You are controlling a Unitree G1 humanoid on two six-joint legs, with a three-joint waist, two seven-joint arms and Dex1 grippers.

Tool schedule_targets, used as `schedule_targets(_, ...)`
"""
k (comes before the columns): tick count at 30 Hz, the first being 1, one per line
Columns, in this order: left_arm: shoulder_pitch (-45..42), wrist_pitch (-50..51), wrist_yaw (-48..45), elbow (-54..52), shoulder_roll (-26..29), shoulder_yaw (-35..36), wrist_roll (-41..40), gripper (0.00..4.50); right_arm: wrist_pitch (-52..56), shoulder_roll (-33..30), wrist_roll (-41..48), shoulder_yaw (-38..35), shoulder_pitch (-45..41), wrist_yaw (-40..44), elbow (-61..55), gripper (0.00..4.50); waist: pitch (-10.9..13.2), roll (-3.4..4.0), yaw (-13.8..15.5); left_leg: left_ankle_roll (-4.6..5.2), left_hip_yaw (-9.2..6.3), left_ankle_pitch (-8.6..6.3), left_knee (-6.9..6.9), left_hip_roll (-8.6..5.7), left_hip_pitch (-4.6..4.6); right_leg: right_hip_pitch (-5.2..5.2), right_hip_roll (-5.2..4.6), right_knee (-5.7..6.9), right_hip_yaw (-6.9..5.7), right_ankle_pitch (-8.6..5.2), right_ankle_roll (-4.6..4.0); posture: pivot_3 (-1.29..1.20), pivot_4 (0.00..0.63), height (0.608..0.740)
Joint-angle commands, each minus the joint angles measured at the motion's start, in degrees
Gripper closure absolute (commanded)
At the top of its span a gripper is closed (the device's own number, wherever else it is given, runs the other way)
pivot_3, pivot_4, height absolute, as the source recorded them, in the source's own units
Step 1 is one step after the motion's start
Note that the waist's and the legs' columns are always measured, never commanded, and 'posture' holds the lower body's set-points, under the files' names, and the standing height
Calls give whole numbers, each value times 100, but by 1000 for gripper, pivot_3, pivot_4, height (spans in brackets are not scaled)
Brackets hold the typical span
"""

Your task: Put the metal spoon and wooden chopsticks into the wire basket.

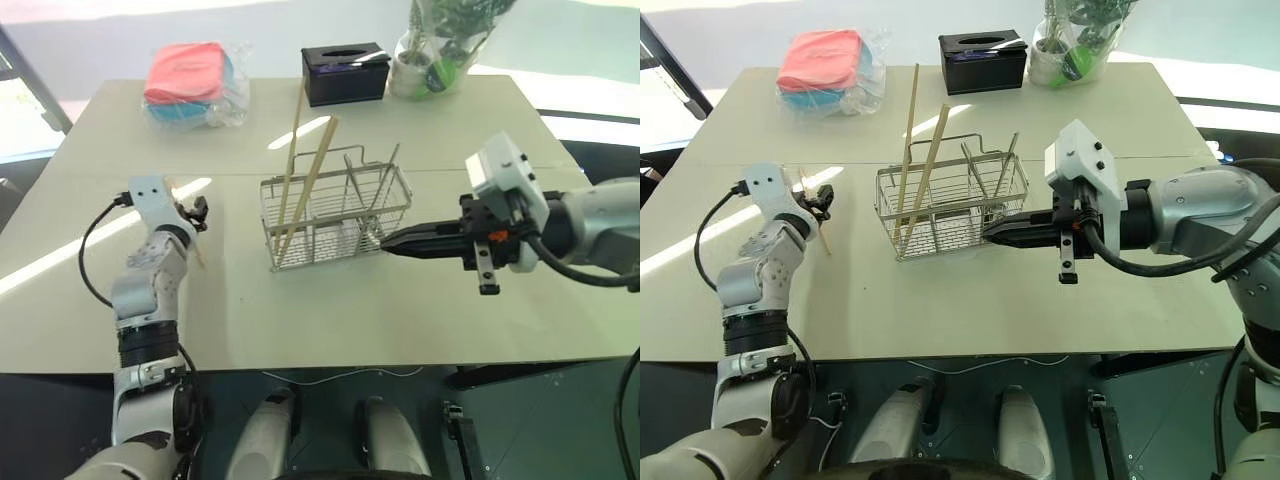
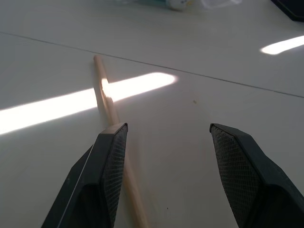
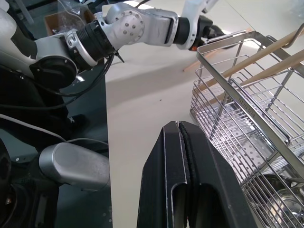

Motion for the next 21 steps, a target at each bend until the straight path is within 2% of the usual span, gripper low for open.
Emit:
schedule_targets(1, -148, -140, 29, 111, 109, -95, 126, 1592, -74, -12, 33, -200, 28, -71, -100, 4500, 0, 0, 1, 0, 0, 0, 0, 0, 0, 0, 0, 0, 0, 0, 0, 0, 150, 740)
schedule_targets(13, -152, 363, 500, 342, 21, -247, 340, 1592, -129, -6, 36, -237, 59, -201, -105, 4500, 0, 0, 0, 0, -1, 0, 1, -1, 2, 2, -1, 1, 0, 0, 1, 0, 150, 740)
schedule_targets(21, -35, 1163, 1249, 173, -137, -117, 527, 1592, -67, 12, 168, -306, 15, -269, -35, 4500, -4, 4, -17, 0, 0, 0, 0, -1, 6, 3, 2, 3, 1, 1, 2, 0, 150, 740)
